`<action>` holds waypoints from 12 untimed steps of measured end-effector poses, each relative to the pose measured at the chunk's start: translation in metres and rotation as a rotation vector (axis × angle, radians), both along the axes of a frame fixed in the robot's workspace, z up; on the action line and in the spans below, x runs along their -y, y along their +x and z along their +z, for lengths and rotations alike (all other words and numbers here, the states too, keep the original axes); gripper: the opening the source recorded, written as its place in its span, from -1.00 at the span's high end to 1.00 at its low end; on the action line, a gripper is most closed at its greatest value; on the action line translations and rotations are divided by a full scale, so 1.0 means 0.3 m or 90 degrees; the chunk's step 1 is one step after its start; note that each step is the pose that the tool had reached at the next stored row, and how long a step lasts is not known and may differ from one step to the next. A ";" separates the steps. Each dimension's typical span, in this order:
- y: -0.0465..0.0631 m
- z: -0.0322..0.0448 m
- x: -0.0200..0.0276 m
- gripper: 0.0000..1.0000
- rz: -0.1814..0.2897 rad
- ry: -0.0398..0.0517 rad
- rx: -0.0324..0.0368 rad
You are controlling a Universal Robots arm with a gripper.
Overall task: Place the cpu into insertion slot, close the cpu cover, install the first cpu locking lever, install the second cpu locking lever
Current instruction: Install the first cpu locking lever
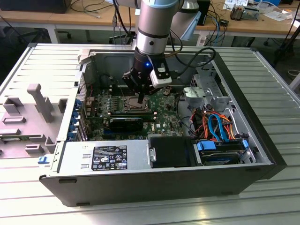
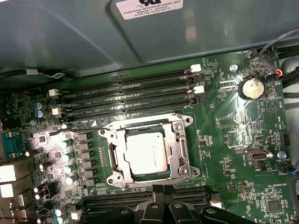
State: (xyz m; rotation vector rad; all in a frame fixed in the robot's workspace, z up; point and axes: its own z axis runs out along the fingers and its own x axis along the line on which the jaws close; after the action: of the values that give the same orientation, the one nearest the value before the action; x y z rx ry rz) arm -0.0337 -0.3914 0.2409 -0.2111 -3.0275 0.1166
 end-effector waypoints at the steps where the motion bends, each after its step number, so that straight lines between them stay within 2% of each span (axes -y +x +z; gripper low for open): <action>1: 0.000 0.000 0.000 0.79 0.020 0.0000 0.0000; 9: 0.000 0.000 0.000 0.79 0.049 0.0009 0.0000; 10: 0.000 0.000 0.000 0.79 0.051 0.0050 0.0003; 11: 0.000 0.000 0.000 0.79 0.053 0.0125 0.0005; 12: 0.000 0.000 0.000 0.79 0.057 0.0346 0.0014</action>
State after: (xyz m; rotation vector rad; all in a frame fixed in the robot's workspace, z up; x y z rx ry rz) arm -0.0337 -0.3914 0.2409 -0.0718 -3.0379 0.0410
